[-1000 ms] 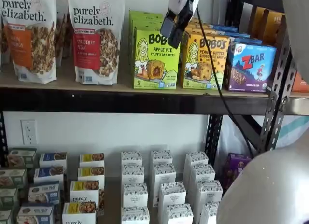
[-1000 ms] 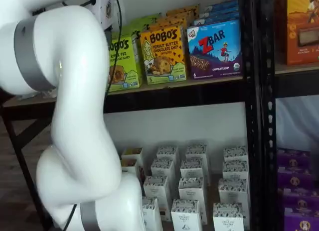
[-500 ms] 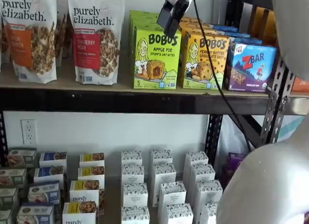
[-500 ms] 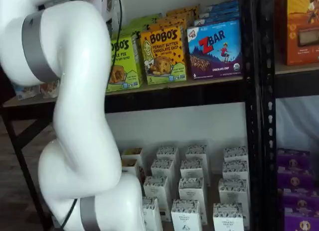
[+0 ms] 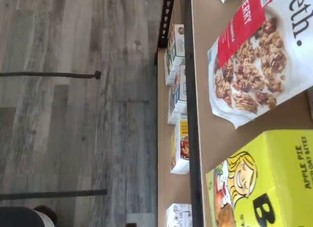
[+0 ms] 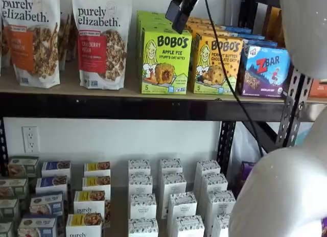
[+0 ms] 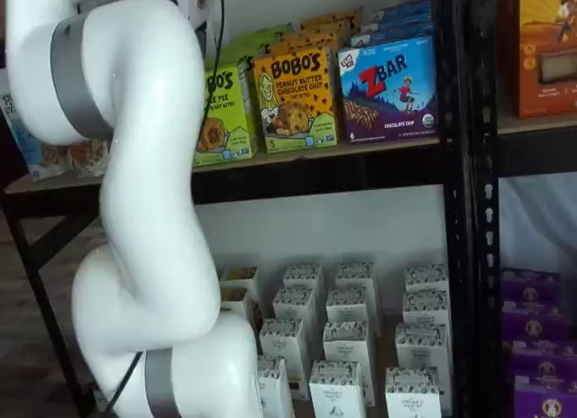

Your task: Pick the green box on the top shelf, the fourth from the left

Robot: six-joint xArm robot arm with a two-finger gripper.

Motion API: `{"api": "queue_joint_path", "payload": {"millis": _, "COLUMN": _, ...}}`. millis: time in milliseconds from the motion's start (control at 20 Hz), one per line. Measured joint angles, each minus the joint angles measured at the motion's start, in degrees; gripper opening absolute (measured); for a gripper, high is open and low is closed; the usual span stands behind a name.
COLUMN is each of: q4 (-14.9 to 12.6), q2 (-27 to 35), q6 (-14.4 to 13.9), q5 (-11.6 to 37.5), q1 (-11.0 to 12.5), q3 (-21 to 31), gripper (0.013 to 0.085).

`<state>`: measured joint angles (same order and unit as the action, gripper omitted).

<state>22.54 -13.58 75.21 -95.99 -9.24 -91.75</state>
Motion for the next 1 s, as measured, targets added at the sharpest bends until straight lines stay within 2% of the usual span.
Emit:
{"api": "queue_joint_path", "payload": {"millis": 500, "q4": -0.4, "q2": 3.3, "q6": 1.0, "q5": 0.0, "q1": 1.0, "q3": -3.5, "gripper": 0.085}}
{"api": "queue_joint_path", "payload": {"millis": 1000, "q4": -2.3, "q2": 6.6, "q6": 2.8, "q5": 0.5, "q1": 2.2, "q3": -6.0, "gripper": 0.085}}
